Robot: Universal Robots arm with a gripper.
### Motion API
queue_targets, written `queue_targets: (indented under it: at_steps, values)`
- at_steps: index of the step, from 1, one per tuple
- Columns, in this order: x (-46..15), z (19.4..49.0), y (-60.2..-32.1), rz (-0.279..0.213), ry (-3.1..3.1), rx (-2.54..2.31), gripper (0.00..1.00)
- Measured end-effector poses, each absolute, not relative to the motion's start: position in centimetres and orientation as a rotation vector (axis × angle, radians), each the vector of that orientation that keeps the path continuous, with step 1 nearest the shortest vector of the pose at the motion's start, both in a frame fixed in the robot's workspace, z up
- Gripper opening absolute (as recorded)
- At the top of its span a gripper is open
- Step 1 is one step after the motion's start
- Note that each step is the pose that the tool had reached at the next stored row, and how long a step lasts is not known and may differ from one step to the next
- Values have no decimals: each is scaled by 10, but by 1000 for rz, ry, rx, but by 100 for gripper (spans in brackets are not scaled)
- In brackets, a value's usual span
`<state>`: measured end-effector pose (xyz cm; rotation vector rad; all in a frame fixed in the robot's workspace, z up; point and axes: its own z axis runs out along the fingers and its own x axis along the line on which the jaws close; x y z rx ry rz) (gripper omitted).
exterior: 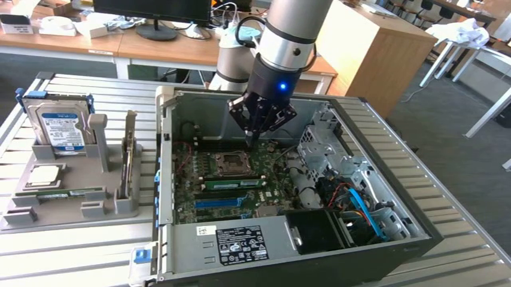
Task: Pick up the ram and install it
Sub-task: 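Press down the ram until it locks into place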
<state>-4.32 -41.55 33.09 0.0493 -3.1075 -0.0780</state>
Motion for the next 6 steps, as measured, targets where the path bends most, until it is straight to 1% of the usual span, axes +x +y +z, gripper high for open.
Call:
queue_targets:
  at_steps: [6]
  values:
    - [-43,331,-416,-78,-3107,49,10]
